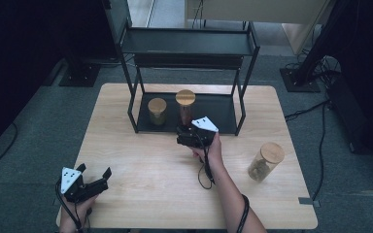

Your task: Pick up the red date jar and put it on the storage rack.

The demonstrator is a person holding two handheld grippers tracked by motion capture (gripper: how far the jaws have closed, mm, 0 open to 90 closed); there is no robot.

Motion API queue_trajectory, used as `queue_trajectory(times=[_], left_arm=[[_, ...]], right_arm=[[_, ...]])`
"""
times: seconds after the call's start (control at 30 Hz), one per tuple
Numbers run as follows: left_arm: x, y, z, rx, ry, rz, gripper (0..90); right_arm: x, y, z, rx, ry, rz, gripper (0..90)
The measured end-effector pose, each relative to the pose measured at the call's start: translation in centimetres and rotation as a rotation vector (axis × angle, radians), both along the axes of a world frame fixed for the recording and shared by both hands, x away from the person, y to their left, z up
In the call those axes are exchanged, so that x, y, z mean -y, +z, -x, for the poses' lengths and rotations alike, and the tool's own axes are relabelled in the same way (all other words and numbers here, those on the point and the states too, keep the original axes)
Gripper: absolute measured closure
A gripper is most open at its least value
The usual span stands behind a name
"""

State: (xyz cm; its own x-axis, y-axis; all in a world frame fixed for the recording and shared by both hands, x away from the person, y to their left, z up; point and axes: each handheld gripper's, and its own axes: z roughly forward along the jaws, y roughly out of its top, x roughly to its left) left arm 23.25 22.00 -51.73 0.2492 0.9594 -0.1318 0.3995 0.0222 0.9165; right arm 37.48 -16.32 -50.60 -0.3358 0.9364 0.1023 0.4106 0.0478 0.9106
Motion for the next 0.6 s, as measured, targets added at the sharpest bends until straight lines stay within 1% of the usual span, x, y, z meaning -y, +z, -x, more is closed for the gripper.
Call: queue_trajectory(times=[0.3,0.53,0.6], left_arm=[[0.0,0.0,0.1,0.009,-0.002,-0.001,0.5],[0.0,0.0,0.1,0.009,-0.003,-0.003,0.5],[0.0,0.0,0.1,0.01,-0.004,-0.002,0.5]], right_arm=[[0.5,-0.9,1.2,-0.008,0.004,-0.012,0.0],[0.8,-1.3,1.9,-0.013,0.002,-0.002,0.0],[0.9,-1.5,2.0,-0.02,0.002,0.004,0.0]])
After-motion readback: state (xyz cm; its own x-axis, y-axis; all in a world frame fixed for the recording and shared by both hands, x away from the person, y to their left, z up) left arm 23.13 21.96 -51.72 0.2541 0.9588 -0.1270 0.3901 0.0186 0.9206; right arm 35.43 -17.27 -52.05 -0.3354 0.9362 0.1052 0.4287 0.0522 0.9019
